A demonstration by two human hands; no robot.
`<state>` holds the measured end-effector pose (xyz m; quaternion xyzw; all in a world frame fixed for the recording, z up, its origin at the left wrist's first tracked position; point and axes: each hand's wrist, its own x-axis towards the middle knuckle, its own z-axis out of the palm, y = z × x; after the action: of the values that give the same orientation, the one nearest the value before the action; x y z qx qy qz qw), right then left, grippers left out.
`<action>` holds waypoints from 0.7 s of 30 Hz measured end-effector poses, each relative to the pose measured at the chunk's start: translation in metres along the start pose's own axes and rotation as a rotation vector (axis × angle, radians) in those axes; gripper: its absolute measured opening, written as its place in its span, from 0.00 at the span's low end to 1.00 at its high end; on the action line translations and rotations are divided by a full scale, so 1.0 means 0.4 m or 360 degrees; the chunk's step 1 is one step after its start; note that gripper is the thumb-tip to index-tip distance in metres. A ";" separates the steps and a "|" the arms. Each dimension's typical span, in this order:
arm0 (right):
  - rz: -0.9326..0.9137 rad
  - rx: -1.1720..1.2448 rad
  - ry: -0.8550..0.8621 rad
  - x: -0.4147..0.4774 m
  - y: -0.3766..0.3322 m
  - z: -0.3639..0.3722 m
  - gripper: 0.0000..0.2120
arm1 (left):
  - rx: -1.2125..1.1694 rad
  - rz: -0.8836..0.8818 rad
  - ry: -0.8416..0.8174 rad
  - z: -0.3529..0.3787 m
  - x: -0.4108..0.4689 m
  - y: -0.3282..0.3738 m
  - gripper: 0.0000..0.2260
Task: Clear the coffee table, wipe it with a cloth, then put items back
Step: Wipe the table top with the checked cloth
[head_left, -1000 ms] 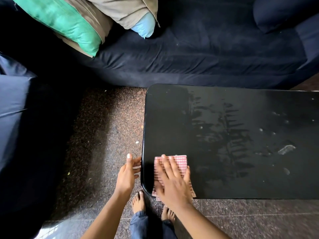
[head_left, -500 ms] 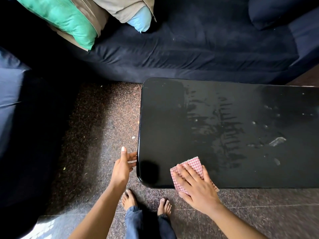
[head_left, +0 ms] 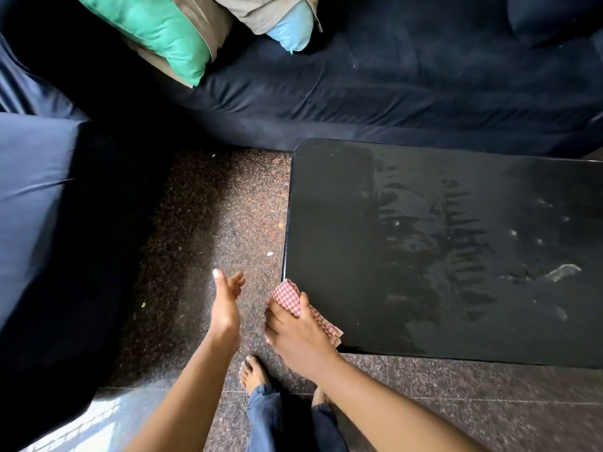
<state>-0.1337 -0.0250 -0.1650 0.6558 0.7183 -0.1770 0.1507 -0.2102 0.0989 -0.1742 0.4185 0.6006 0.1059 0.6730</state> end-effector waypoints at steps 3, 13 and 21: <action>-0.0166 0.0032 -0.0030 0.019 0.032 -0.027 0.19 | -0.0059 0.0001 -0.0007 -0.014 0.003 -0.007 0.34; 0.0072 0.0241 0.0073 0.157 0.239 -0.172 0.19 | -0.0021 -0.0036 -0.0077 -0.035 -0.001 -0.052 0.34; -0.0056 0.0193 -0.0072 0.136 0.196 -0.166 0.17 | -0.0097 -0.0052 -0.0013 -0.032 -0.006 -0.069 0.34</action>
<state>-0.0596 0.0594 -0.1346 0.6467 0.7142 -0.2376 0.1236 -0.2322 0.0857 -0.1906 0.3884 0.6012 0.1115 0.6894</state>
